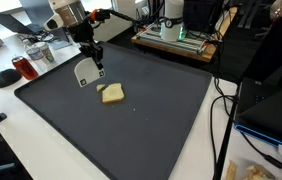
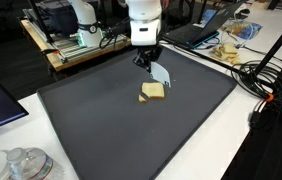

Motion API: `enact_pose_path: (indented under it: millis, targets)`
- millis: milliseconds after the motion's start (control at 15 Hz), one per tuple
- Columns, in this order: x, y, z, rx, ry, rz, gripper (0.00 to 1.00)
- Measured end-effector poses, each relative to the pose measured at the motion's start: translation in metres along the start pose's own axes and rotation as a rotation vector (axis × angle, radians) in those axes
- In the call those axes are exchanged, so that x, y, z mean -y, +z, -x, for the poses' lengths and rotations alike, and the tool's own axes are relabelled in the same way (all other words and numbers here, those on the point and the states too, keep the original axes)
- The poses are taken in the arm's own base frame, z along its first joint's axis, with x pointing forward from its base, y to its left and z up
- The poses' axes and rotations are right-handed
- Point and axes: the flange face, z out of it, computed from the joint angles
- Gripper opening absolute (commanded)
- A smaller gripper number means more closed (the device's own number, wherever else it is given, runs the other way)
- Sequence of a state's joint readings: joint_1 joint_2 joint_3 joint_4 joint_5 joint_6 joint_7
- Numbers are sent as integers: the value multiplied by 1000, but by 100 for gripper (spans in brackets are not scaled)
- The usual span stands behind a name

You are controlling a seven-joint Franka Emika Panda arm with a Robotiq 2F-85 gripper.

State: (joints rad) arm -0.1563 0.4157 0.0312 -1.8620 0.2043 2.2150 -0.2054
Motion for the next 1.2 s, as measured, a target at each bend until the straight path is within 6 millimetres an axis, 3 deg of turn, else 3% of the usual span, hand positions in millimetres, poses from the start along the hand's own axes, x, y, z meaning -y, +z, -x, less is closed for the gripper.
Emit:
enact_pose_path:
  millis: [467, 1200]
  targets:
    - [37, 22, 9, 50, 106, 83, 1]
    - [39, 62, 27, 45, 292, 131, 1]
